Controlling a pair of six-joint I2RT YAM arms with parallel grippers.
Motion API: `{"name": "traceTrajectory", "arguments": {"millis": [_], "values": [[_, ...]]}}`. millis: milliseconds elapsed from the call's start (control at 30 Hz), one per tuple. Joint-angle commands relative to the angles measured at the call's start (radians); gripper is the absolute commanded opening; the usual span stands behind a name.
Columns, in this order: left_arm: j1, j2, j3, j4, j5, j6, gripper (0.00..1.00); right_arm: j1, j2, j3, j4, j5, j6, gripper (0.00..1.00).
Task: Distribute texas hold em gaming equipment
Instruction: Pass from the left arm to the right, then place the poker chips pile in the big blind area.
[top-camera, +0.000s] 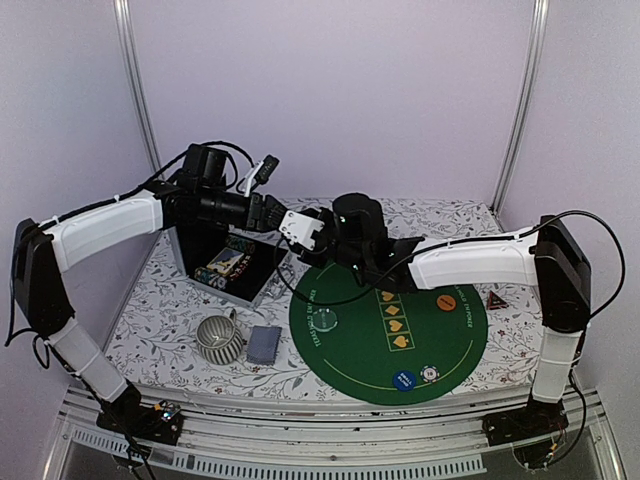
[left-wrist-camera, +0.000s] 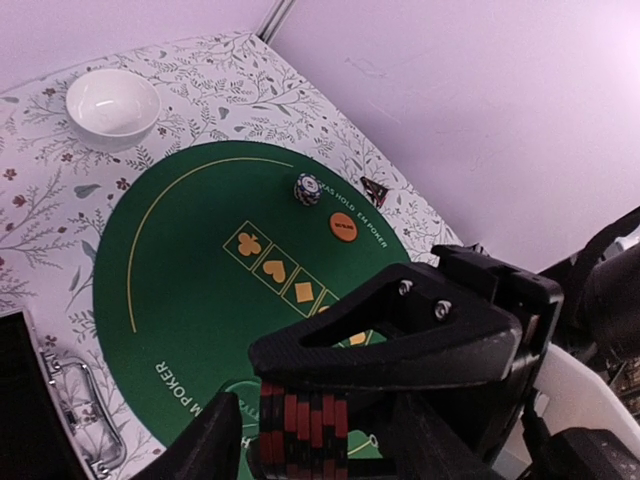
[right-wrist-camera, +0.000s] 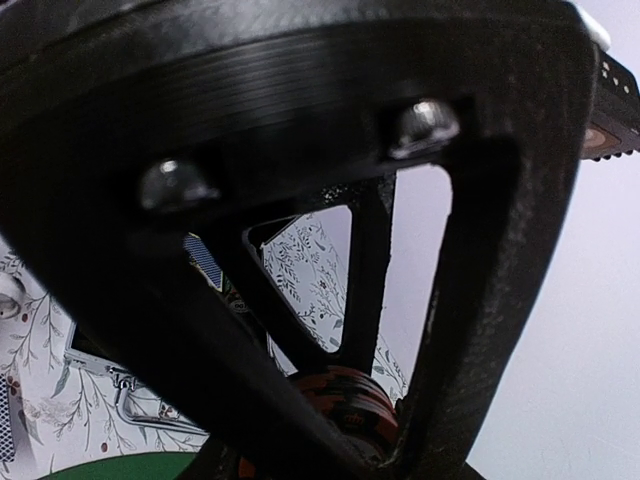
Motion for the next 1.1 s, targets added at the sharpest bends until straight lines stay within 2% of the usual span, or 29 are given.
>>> {"name": "traceTrajectory", "arguments": {"millis": [0,233,467,833,1067], "values": [[-0.007,-0.032,-0.019,0.022,-0.067,0.024,0.59,0.002,-0.046,-0.014,-0.012,-0.022,0.020,0.02],[-0.001,-0.049,-0.019,0.018,-0.120,0.033,0.70,-0.016,-0.080,-0.043,-0.091,-0.060,0.080,0.01],[0.037,-0.067,-0.002,-0.021,-0.168,0.070,0.98,-0.099,-0.175,-0.119,-0.298,-0.148,0.240,0.01],[0.102,-0.100,-0.011,-0.112,-0.269,0.149,0.98,-0.375,-0.317,-0.271,-0.638,-0.196,0.492,0.02],[0.110,-0.112,-0.022,-0.125,-0.274,0.171,0.98,-0.618,-0.381,-0.353,-0.724,-0.185,0.581,0.02]]}}
